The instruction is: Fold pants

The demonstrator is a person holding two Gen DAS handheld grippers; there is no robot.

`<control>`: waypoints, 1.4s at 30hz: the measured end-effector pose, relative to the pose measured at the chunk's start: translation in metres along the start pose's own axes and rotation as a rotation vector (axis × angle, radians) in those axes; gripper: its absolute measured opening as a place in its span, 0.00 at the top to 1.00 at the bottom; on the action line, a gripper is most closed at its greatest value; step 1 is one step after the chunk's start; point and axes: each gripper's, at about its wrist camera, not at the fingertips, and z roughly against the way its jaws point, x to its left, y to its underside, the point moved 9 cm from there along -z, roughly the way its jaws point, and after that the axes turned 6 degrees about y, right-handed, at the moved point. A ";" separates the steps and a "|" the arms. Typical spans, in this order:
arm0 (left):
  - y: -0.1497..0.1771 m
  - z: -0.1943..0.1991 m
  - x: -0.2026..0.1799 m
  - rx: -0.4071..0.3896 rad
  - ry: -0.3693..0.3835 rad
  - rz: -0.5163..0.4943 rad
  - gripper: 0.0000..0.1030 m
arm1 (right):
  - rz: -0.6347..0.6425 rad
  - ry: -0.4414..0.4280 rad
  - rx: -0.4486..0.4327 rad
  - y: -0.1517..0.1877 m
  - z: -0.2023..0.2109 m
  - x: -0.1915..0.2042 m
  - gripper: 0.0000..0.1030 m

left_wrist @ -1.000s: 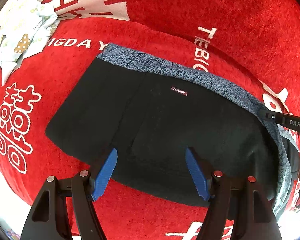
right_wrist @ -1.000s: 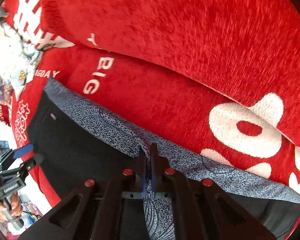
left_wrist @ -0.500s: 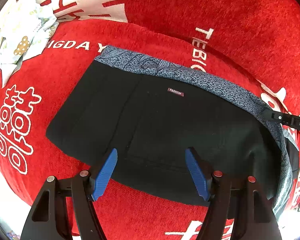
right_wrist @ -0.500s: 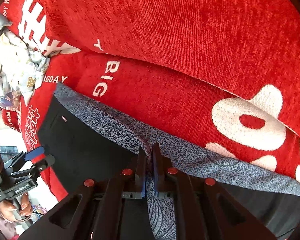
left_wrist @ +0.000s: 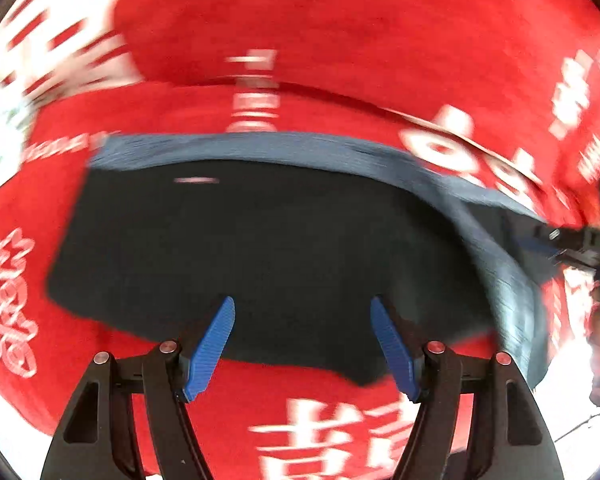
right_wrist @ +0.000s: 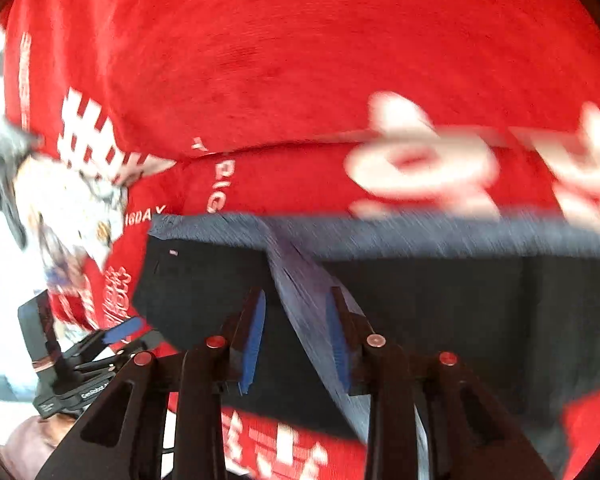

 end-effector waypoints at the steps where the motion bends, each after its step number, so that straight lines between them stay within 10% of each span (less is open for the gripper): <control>1: 0.001 -0.003 -0.014 0.009 0.021 -0.029 0.30 | -0.066 -0.010 -0.005 0.017 0.009 -0.018 0.66; 7: 0.023 -0.052 -0.130 0.110 0.237 -0.241 0.30 | -0.437 0.029 -0.083 0.135 0.063 -0.134 0.58; 14: 0.065 -0.091 -0.195 0.223 0.278 -0.353 0.30 | -0.842 0.104 -0.138 0.307 0.089 -0.234 0.47; 20: 0.078 -0.111 -0.213 0.268 0.283 -0.352 0.30 | -0.931 0.002 -0.149 0.346 0.062 -0.254 0.47; 25: 0.074 -0.112 -0.223 0.286 0.326 -0.277 0.30 | -0.944 -0.188 -0.164 0.329 0.052 -0.246 0.88; 34: -0.025 -0.090 -0.281 0.106 0.346 -0.210 0.30 | -0.710 -0.319 -0.324 0.166 0.176 -0.261 0.89; 42: -0.144 -0.086 -0.272 -0.120 0.156 -0.131 0.30 | -0.598 -0.182 -0.282 0.006 0.181 -0.354 0.80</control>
